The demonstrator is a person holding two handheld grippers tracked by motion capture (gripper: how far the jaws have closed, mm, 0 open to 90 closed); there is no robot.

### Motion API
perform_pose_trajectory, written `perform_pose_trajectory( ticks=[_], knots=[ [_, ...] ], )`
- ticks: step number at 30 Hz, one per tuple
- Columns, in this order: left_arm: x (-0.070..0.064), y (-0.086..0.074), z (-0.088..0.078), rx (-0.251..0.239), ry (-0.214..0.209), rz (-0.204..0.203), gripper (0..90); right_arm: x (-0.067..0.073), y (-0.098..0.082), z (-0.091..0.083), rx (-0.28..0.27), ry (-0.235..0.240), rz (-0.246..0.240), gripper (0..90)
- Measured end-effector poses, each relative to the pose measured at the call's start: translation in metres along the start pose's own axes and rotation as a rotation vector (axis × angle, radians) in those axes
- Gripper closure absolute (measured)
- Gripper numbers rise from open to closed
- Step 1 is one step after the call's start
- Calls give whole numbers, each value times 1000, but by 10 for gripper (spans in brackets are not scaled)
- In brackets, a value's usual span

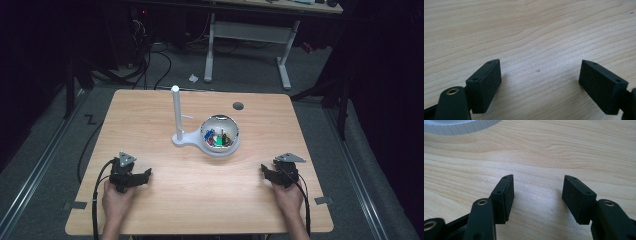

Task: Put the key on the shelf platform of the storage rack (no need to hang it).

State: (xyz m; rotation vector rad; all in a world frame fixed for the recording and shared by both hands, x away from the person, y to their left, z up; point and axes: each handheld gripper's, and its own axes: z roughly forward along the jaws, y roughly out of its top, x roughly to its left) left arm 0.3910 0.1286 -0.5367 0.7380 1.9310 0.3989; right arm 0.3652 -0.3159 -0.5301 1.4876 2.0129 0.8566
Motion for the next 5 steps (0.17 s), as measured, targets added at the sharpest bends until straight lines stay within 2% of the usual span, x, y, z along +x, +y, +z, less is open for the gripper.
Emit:
perform_pose_trajectory(
  ticks=[5],
  knots=[
    [0, 0, 0, 0, 0, 1, 184, 0, 0, 0, 0, 0, 0, 430]
  ],
)
